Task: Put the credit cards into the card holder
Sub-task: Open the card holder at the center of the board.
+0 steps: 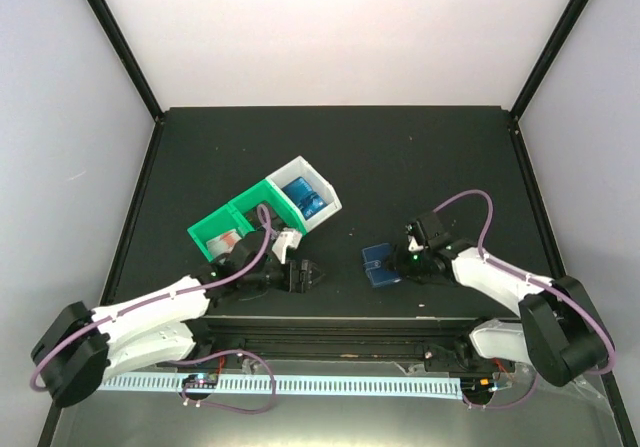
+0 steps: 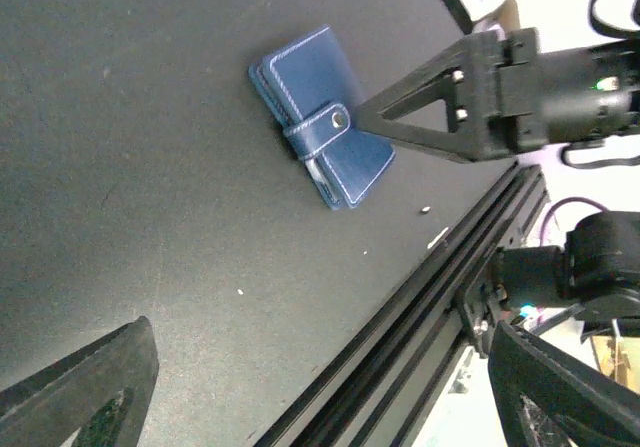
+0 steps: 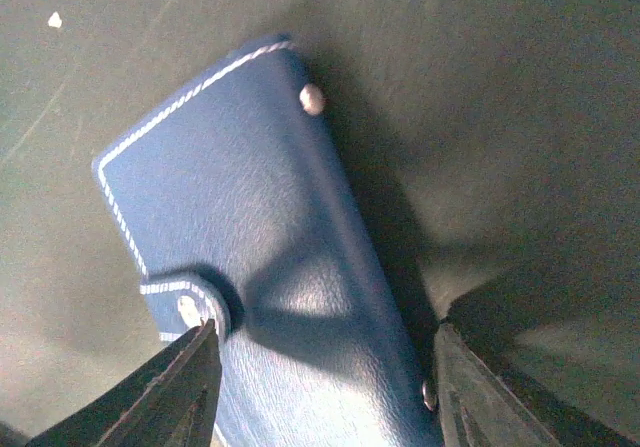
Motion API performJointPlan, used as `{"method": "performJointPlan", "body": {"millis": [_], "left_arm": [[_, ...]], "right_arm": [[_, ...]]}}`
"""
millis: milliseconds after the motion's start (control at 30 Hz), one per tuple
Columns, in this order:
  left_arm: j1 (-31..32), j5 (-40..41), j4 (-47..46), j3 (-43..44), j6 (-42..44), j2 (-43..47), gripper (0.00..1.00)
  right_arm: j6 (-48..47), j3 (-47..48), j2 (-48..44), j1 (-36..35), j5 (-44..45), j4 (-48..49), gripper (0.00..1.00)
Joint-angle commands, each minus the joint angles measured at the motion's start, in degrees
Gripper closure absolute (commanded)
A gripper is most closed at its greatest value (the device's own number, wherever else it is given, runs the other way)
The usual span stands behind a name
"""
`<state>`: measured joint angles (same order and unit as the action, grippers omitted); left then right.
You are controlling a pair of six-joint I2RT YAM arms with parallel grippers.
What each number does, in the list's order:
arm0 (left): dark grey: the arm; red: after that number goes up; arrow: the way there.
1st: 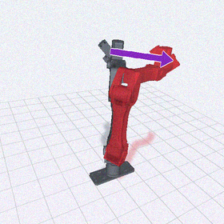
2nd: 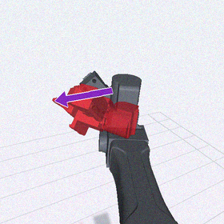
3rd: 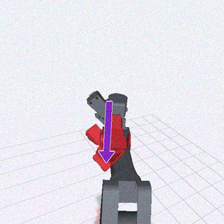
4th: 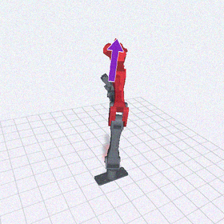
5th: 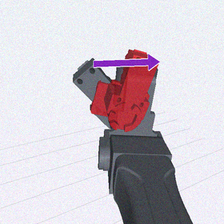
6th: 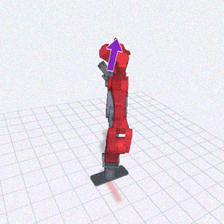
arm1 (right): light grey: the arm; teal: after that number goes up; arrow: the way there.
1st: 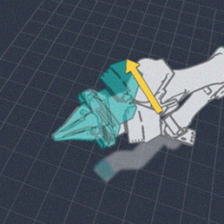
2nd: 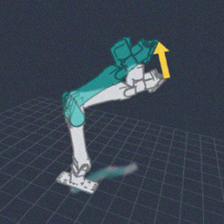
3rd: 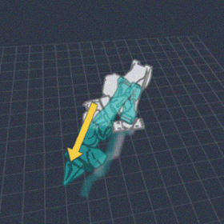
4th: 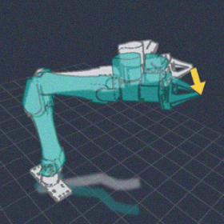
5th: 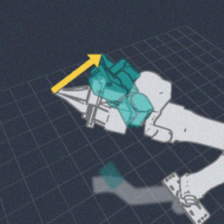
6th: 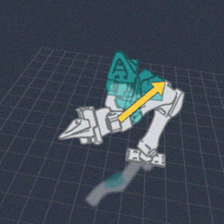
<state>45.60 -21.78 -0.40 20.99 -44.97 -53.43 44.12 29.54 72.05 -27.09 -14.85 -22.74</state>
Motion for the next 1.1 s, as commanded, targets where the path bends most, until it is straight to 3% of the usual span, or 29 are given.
{"method": "performJointPlan", "body": {"millis": [0, 267, 533, 800, 1067], "left_arm": [[2.25, 1.29, -5.97, 3.46, -0.03, -6.94, 0.12], [5.97, 3.56, -3.71, 14.27, 0.34, -22.94, 0.39], [7.92, 3.33, 1.61, 25.02, 0.11, -34.90, 0.40], [7.58, 7.39, 7.00, 28.08, -0.46, -39.56, 0.45], [7.48, 7.35, 9.79, 34.63, 1.10, -47.92, 0.55]], "right_arm": [[3.82, -2.97, -2.51, -0.99, -6.48, 3.66, 0.42], [-0.52, -3.94, 0.25, -1.04, -3.52, 5.86, 0.51], [-5.24, -5.25, 1.83, -1.03, -7.94, 9.74, 0.59], [-6.52, -0.33, -0.53, -1.03, -7.58, 4.68, 0.58], [-10.17, 1.37, 6.35, -1.08, -5.55, 1.95, 0.54]]}}
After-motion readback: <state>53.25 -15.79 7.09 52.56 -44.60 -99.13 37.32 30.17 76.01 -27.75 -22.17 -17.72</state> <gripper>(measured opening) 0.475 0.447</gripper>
